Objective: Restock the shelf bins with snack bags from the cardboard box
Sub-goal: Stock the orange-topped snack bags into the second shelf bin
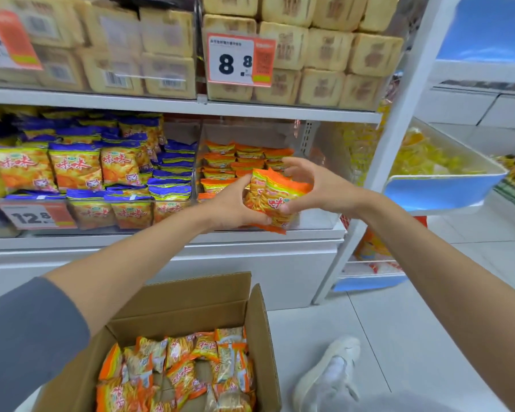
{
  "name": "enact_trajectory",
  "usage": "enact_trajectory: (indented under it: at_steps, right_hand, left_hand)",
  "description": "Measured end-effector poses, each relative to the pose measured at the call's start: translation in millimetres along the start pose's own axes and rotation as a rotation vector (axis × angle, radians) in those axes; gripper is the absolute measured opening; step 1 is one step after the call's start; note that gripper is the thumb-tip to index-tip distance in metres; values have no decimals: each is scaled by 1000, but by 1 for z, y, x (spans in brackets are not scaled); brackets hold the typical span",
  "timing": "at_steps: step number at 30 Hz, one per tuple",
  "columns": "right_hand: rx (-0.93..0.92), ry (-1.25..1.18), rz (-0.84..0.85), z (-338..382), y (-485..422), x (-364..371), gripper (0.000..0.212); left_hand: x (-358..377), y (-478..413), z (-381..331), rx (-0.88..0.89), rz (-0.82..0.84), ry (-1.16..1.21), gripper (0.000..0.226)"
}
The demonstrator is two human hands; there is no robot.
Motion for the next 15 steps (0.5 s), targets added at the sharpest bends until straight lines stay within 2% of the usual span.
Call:
enact_trajectory:
  at_steps: [3, 5, 7, 10, 13, 15]
  right_hand:
    - [-52, 405, 73, 17, -2, -10, 101]
    - [-76, 515, 141, 27, -4, -10, 99]
    - [-77, 520, 167, 30, -6, -10, 82]
    - [-43, 479, 125, 23, -11, -16, 53]
    - [-19, 467, 27, 8, -14, -33, 52]
    - [16, 503, -82, -9, -16, -49, 57]
  left_hand:
    - [3, 1, -8, 14, 24, -82, 87]
    - [5, -2, -12, 32, 42, -113, 87]
    - [5, -5, -15, 35, 61, -140, 95]
    - [7, -13, -20, 41, 105, -58, 108]
    - [2, -27, -23, 109, 123, -36, 112]
    - [-9, -42, -16, 120, 101, -124, 101]
Point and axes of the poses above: each hand's wrist, its own y-axis away from the middle knuckle, its own x-axis out of the palm, z = x × y, the point moved 2 cm from there along -y, towards the middle knuckle, and after that the axes turned 13 degrees about y, right-handed, at the moved point
